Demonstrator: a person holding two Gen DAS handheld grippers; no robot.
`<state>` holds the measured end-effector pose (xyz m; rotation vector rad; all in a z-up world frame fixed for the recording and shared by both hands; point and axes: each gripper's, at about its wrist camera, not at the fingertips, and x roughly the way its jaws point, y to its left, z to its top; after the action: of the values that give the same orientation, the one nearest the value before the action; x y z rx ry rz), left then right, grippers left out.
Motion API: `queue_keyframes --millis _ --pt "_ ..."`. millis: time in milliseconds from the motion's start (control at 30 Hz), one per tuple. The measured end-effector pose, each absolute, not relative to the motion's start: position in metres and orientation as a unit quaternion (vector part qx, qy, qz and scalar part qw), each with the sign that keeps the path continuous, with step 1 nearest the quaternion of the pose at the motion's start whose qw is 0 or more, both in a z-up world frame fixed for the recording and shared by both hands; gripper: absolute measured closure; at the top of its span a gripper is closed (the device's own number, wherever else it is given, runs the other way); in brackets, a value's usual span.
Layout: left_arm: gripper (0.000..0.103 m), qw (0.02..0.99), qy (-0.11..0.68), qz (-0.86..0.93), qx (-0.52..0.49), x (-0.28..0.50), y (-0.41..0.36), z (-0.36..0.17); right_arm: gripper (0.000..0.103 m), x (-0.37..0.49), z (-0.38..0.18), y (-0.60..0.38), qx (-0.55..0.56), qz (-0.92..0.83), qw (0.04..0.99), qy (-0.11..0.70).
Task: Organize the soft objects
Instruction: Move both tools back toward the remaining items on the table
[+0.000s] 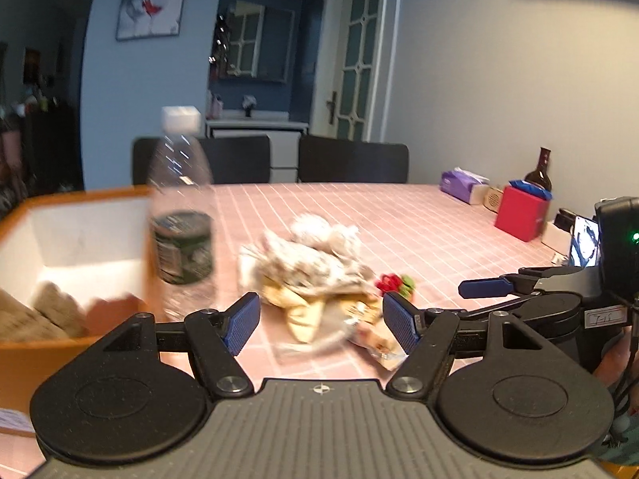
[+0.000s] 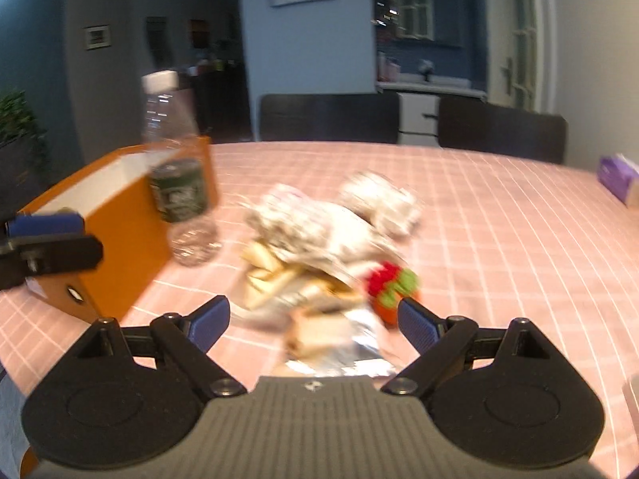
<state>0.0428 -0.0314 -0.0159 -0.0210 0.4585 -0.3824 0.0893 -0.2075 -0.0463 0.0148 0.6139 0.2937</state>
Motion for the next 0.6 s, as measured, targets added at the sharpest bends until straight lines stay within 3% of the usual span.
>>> queue_keyframes --millis 167,300,600 --pt "0.026 0.945 0.251 -0.207 -0.02 0.061 -0.047 -0.041 0.015 0.093 -0.059 -0.219 0.003 0.13 0.941 0.313" --pt "0.026 0.941 0.271 -0.201 -0.013 0.075 -0.054 -0.057 0.023 0.102 -0.062 -0.223 -0.007 0.122 0.94 0.317" --pt "0.034 0.938 0.301 -0.17 0.024 0.094 -0.056 -0.069 0.023 0.125 -0.082 -0.207 -0.009 0.155 0.923 0.351"
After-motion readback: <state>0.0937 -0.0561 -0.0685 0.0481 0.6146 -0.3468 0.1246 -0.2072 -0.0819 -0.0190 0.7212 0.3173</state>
